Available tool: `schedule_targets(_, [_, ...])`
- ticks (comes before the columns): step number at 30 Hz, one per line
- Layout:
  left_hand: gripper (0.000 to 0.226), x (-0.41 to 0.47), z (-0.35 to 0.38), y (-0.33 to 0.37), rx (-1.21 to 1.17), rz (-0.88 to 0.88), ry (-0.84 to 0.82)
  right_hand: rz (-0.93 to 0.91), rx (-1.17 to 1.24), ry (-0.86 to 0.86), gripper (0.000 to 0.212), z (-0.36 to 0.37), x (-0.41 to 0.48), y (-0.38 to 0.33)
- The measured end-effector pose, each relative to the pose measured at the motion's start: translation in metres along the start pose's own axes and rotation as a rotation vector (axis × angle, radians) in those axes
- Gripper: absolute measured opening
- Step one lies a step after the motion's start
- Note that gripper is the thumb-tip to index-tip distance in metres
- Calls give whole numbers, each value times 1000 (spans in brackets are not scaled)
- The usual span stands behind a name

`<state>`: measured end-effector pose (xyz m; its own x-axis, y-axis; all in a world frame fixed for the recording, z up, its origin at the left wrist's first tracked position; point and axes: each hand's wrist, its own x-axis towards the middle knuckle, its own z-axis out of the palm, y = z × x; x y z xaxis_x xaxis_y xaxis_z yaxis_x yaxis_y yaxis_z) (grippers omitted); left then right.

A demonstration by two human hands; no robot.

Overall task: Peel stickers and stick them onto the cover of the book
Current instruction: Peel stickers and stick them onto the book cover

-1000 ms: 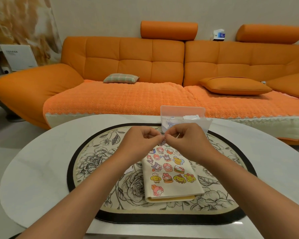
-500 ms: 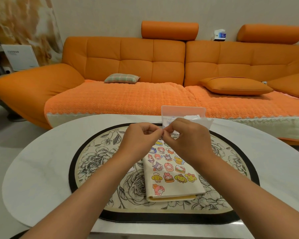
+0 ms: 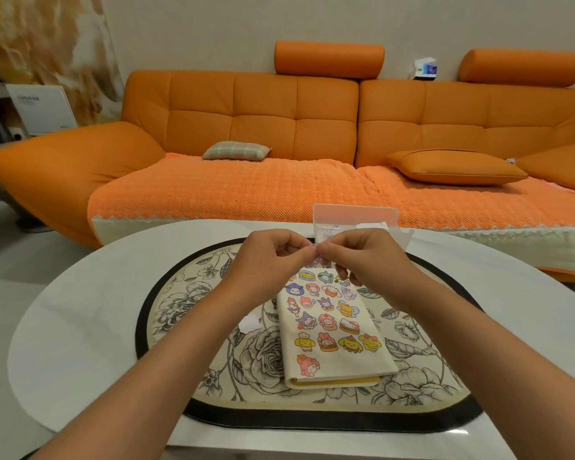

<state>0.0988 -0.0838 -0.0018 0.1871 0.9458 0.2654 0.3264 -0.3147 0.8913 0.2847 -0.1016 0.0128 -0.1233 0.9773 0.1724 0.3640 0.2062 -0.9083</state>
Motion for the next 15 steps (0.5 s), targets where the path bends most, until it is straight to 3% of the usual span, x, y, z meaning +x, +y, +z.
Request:
schedule_targets(10, [6, -2, 5, 0, -60, -68, 27, -66, -176, 55, 23, 12, 1, 3])
schedule_targets(15, [6, 0, 1, -1, -70, -83, 28, 23, -15, -2, 22, 6, 2, 1])
